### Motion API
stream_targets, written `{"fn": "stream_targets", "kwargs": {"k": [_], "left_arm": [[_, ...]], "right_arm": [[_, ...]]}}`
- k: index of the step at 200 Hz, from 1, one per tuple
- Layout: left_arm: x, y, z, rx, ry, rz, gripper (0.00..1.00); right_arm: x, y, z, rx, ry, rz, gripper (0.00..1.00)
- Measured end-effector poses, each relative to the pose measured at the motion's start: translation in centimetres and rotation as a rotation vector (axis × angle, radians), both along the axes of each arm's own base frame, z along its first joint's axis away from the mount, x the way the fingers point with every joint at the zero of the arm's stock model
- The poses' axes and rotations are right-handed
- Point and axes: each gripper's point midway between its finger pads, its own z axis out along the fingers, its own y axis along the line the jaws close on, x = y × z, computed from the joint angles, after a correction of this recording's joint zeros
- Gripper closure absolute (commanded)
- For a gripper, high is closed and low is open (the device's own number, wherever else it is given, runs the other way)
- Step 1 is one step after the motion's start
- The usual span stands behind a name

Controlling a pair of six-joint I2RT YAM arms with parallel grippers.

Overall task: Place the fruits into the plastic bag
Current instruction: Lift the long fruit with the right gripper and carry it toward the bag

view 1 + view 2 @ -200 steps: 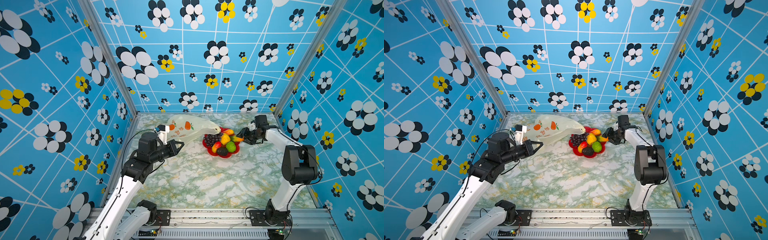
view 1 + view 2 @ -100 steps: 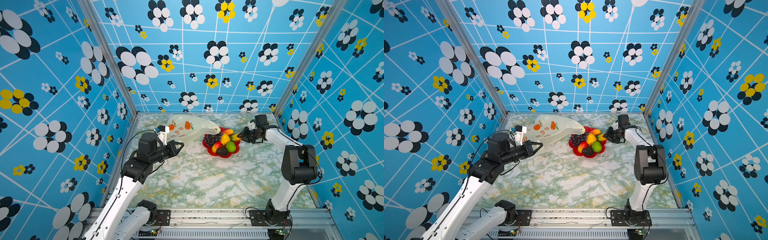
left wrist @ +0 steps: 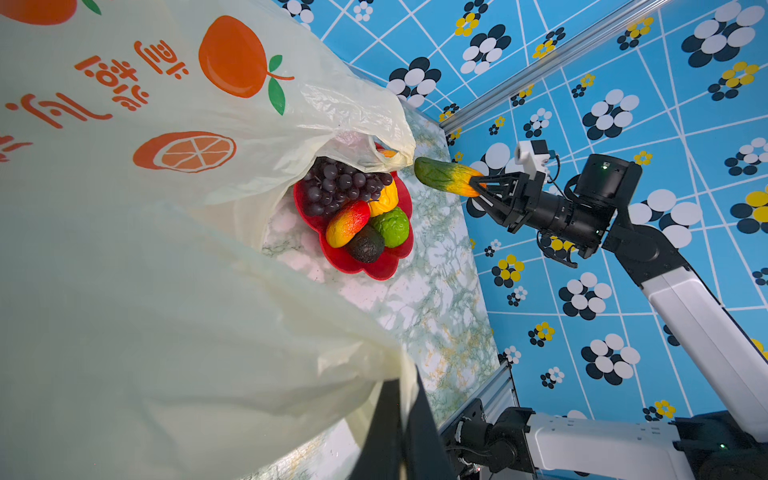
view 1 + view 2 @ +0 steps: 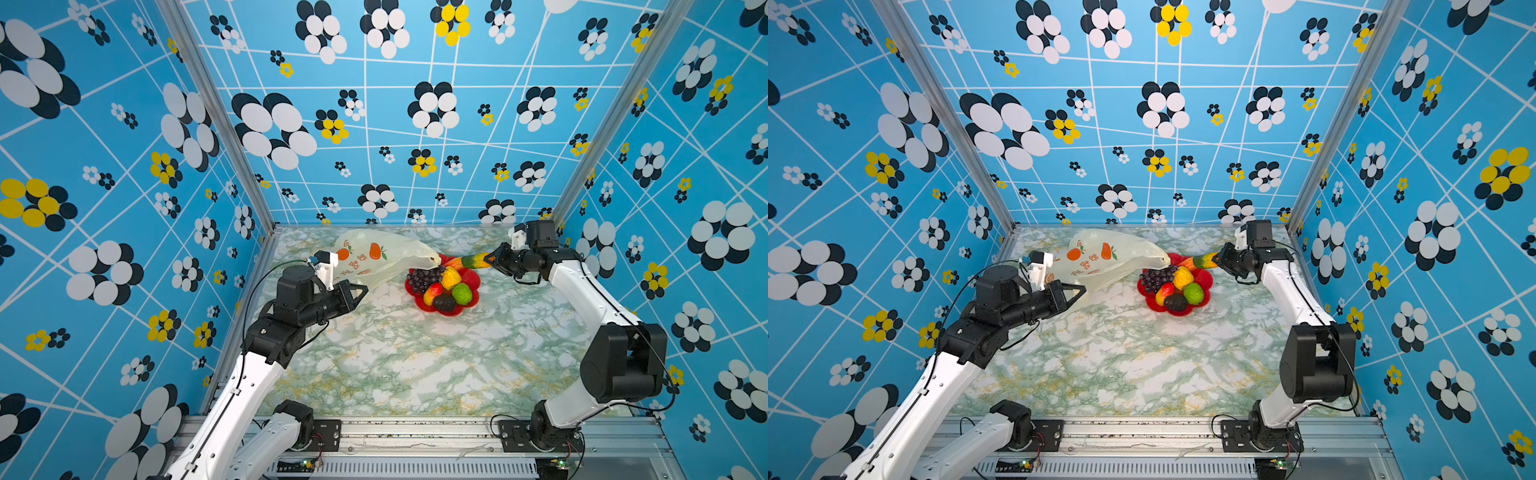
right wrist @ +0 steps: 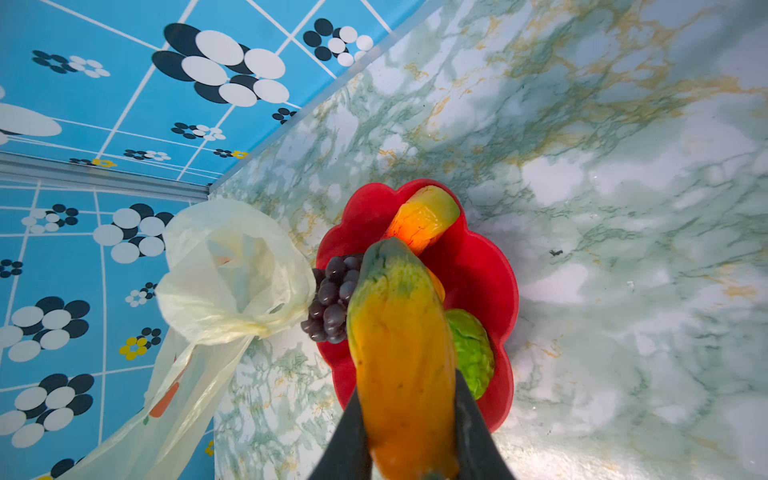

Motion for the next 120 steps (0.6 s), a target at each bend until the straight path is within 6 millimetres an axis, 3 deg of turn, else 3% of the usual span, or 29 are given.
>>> {"fn": "stream_targets", "kwargs": {"k": [35, 83, 120], "left_arm": [[-0.5, 0.1, 0.7, -0.012, -0.018, 0.002, 1.00], [-0.8, 0.2, 1.1, -0.026, -0.026, 0.006, 1.00], [-0.5, 0.1, 0.9, -0.030, -0.014, 0.010, 1.00]], "right_arm": [[-2.1, -0.1, 4.3, 0.003, -0.088, 0.002, 0.85], [-6.0, 0.1, 11.9, 0.029, -0.281, 0.016, 0.87], [-7.2, 1.1, 15.0, 0.105, -0.336, 0.046, 0.90]]}}
